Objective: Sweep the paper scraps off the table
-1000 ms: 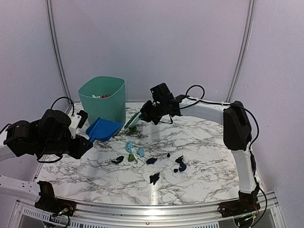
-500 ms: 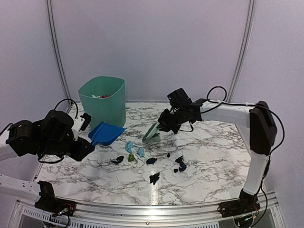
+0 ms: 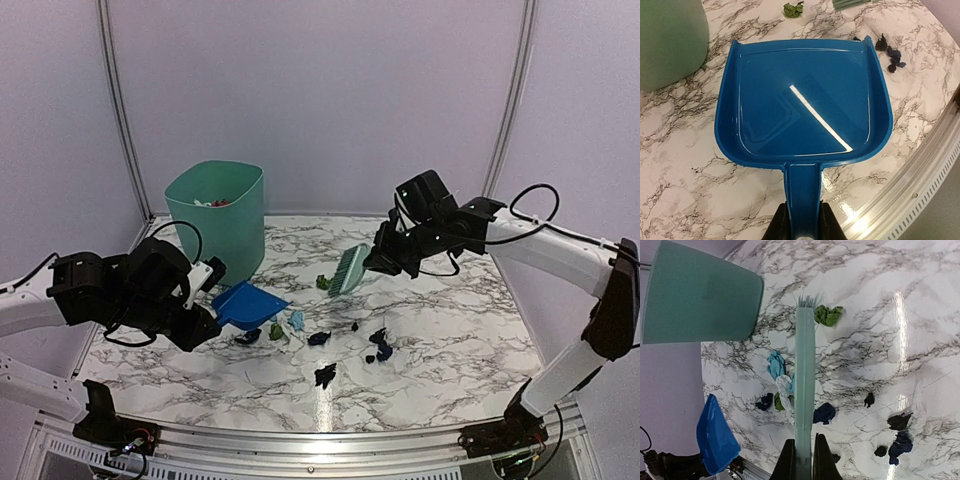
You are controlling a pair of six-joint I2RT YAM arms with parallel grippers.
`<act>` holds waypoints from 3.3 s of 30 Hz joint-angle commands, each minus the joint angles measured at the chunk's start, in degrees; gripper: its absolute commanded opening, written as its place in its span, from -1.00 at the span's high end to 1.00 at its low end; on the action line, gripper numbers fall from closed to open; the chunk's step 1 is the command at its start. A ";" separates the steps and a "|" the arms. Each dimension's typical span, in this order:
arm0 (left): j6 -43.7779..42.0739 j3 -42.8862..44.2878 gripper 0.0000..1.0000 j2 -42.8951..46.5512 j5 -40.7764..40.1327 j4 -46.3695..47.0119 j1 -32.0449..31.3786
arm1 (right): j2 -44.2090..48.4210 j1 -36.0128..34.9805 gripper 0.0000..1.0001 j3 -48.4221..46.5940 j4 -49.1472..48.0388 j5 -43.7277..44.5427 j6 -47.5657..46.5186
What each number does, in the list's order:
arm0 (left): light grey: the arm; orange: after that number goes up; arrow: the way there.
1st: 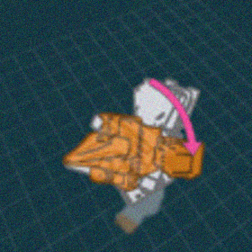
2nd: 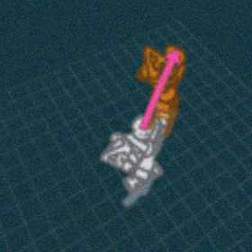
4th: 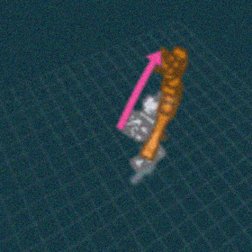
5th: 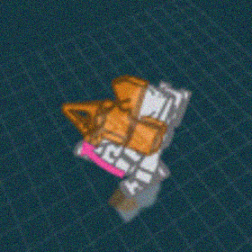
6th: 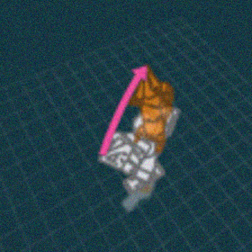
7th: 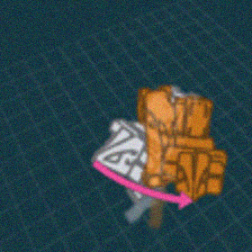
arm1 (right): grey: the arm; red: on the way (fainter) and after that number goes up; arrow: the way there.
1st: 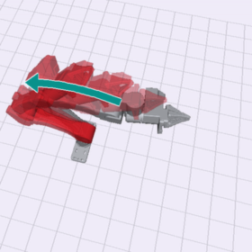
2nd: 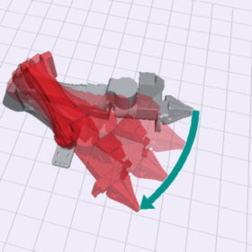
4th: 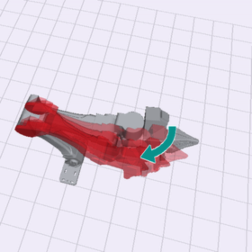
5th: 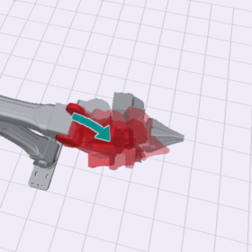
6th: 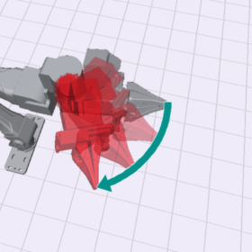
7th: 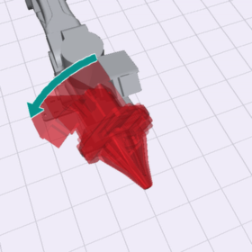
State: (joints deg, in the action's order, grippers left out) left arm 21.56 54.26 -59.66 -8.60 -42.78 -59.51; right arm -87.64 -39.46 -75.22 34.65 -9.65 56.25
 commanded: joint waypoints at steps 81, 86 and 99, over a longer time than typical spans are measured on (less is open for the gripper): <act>1.47 -2.36 1.00 -17.22 5.68 -3.77 -15.64 | 4.94 5.46 1.00 -13.05 34.74 16.88 -43.63; -3.87 3.47 1.00 -23.30 7.38 -3.69 -15.90 | 3.45 4.72 1.00 -10.69 32.97 14.14 -46.29; -8.86 9.67 1.00 -34.32 11.10 -3.39 -15.82 | -2.29 0.37 1.00 -6.88 34.91 8.13 -46.95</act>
State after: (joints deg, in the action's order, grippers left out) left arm 13.89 62.76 -91.77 0.95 -45.06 -74.96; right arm -90.11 -37.30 -83.48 68.99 0.84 9.34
